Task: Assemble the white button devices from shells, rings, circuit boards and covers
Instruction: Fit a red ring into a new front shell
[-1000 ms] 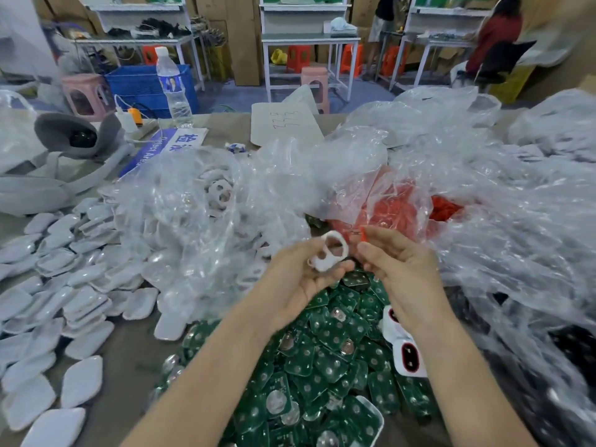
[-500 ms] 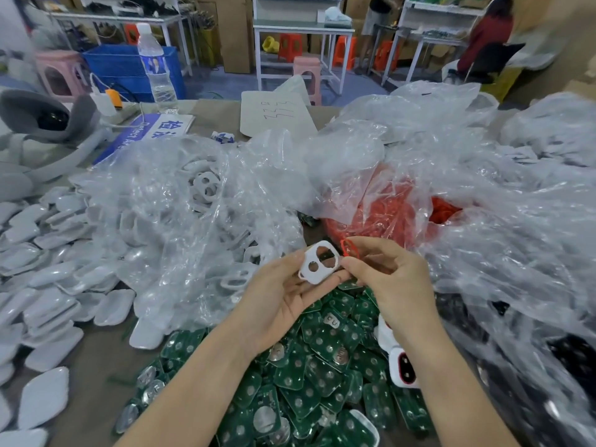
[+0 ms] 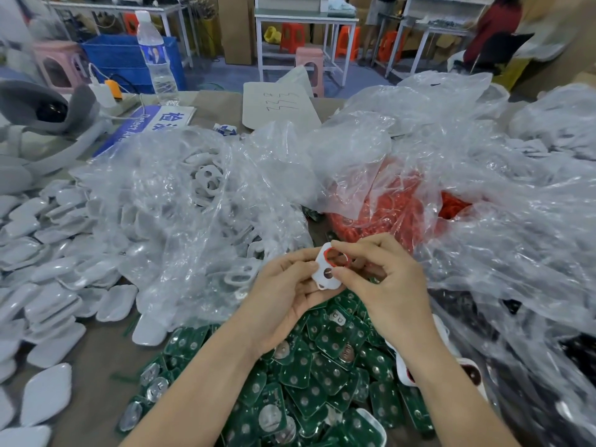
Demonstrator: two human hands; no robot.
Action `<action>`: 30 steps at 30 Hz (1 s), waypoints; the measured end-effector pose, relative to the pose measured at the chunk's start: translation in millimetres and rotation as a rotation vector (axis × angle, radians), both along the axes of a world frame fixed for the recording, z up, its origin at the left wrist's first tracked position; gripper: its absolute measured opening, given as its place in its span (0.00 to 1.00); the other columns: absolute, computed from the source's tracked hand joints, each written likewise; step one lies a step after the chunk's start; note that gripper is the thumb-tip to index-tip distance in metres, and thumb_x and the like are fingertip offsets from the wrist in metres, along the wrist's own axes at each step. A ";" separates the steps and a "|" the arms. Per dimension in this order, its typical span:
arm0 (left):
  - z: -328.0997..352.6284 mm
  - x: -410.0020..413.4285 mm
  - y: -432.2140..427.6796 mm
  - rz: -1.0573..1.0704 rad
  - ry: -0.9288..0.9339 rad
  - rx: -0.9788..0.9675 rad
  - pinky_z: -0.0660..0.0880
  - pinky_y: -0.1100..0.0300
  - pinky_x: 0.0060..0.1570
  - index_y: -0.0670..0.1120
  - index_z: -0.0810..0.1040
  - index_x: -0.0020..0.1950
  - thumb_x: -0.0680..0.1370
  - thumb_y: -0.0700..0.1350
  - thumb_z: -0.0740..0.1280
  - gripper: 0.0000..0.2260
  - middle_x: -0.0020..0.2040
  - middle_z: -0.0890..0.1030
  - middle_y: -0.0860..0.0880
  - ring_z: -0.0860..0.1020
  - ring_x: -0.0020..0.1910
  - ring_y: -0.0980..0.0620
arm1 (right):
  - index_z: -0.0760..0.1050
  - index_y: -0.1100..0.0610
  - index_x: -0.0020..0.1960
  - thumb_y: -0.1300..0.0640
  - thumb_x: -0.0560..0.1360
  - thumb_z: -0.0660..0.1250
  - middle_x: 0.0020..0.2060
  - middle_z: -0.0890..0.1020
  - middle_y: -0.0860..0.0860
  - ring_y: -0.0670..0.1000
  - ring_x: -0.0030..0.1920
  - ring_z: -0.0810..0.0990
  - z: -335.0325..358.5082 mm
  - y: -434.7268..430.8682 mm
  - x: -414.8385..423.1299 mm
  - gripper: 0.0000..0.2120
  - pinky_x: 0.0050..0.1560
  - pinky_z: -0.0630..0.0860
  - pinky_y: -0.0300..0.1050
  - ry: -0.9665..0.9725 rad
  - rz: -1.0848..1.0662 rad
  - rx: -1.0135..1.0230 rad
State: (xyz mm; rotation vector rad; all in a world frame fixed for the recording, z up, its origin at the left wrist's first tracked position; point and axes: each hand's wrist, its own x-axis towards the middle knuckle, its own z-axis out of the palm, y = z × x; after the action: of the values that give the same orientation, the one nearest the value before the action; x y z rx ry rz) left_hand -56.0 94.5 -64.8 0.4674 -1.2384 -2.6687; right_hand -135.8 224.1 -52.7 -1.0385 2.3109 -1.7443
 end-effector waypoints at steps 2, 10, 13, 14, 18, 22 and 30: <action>-0.9 0.6 -1.0 0.002 0.000 -0.009 0.82 0.55 0.48 0.35 0.78 0.59 0.81 0.32 0.57 0.12 0.53 0.84 0.37 0.84 0.48 0.46 | 0.82 0.43 0.51 0.63 0.69 0.76 0.42 0.75 0.41 0.42 0.45 0.77 0.1 -0.2 0.2 0.18 0.47 0.73 0.28 -0.003 0.011 0.001; -3.1 -0.5 5.1 0.048 0.010 -0.153 0.81 0.58 0.49 0.35 0.78 0.59 0.73 0.44 0.67 0.18 0.53 0.84 0.38 0.83 0.52 0.46 | 0.83 0.45 0.48 0.65 0.68 0.75 0.43 0.77 0.42 0.45 0.43 0.80 2.3 0.7 2.4 0.17 0.45 0.76 0.31 -0.059 0.053 -0.032; -3.2 -0.4 5.8 0.057 0.015 -0.143 0.81 0.58 0.49 0.35 0.77 0.58 0.72 0.44 0.67 0.18 0.53 0.83 0.37 0.83 0.52 0.45 | 0.82 0.45 0.48 0.65 0.68 0.76 0.43 0.77 0.42 0.45 0.43 0.80 3.2 0.3 3.1 0.16 0.44 0.77 0.32 -0.035 0.047 -0.022; -3.4 -0.4 5.9 0.059 0.016 -0.136 0.81 0.58 0.49 0.34 0.77 0.58 0.72 0.44 0.67 0.18 0.54 0.83 0.36 0.83 0.52 0.45 | 0.82 0.45 0.47 0.65 0.68 0.76 0.43 0.77 0.42 0.45 0.43 0.80 3.4 0.2 3.1 0.16 0.44 0.77 0.32 -0.030 0.044 -0.022; -3.4 -1.8 9.1 0.070 0.016 -0.105 0.81 0.57 0.49 0.34 0.77 0.59 0.72 0.43 0.67 0.18 0.56 0.82 0.35 0.82 0.53 0.45 | 0.81 0.42 0.46 0.65 0.68 0.76 0.43 0.77 0.42 0.46 0.43 0.78 3.1 0.3 2.7 0.18 0.45 0.76 0.32 -0.010 0.029 -0.018; -3.6 -1.3 9.0 0.042 0.064 -0.024 0.81 0.58 0.49 0.36 0.79 0.57 0.73 0.40 0.66 0.14 0.55 0.83 0.36 0.83 0.52 0.47 | 0.81 0.43 0.46 0.65 0.68 0.75 0.42 0.77 0.40 0.44 0.42 0.78 3.6 0.4 2.0 0.17 0.45 0.76 0.32 -0.020 0.011 -0.040; -5.0 -2.3 9.5 0.056 0.094 0.035 0.82 0.57 0.50 0.37 0.80 0.56 0.72 0.38 0.67 0.13 0.52 0.84 0.39 0.84 0.47 0.49 | 0.79 0.46 0.45 0.65 0.69 0.74 0.45 0.80 0.51 0.48 0.42 0.80 4.5 -0.2 0.6 0.15 0.45 0.77 0.35 -0.124 0.010 -0.105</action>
State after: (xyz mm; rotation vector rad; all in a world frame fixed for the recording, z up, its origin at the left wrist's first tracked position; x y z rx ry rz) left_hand -58.3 104.0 -69.8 0.3704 -1.1374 -2.6370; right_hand -135.2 223.9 -48.2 -0.9253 2.1587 -1.8864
